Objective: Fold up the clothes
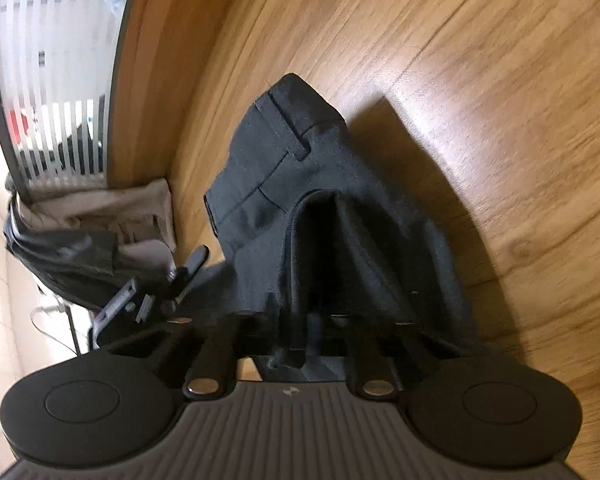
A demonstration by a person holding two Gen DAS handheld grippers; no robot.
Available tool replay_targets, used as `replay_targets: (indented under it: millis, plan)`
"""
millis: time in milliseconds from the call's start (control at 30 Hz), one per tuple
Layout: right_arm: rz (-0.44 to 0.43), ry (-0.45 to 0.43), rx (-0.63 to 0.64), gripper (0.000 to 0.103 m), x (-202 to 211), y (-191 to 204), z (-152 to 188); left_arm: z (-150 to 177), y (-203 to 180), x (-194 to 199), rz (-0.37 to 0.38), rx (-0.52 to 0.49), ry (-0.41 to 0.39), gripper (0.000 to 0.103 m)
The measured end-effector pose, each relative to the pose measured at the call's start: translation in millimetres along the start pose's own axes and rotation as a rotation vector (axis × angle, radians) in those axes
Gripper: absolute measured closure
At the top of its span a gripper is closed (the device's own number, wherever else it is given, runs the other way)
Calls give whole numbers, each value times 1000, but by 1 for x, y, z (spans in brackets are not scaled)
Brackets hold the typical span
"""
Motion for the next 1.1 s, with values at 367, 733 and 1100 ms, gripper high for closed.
replay_targets:
  millis: [367,733,1100]
  plan:
    - [-165,-151,-232,85,-7,15,-41,-4,-2,23,116,29,-11,70]
    - [-167,-233,-113,54,-3,34,-72,-9,-15,68,95,-129,-208,66]
    - [220,-215,527,60,26,70,-40,28,-54,50,-167,-694,-313,70]
Point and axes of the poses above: each gripper's, at about its wrist camera, not at the fingertips, and x roughly against the way its jaws point, y to its left, z to its underside, the point moved 7 cm from there along -x, roughly the way its jaws point, and after that the axes turned 4 degrees about -z, right-handed, at the moved point
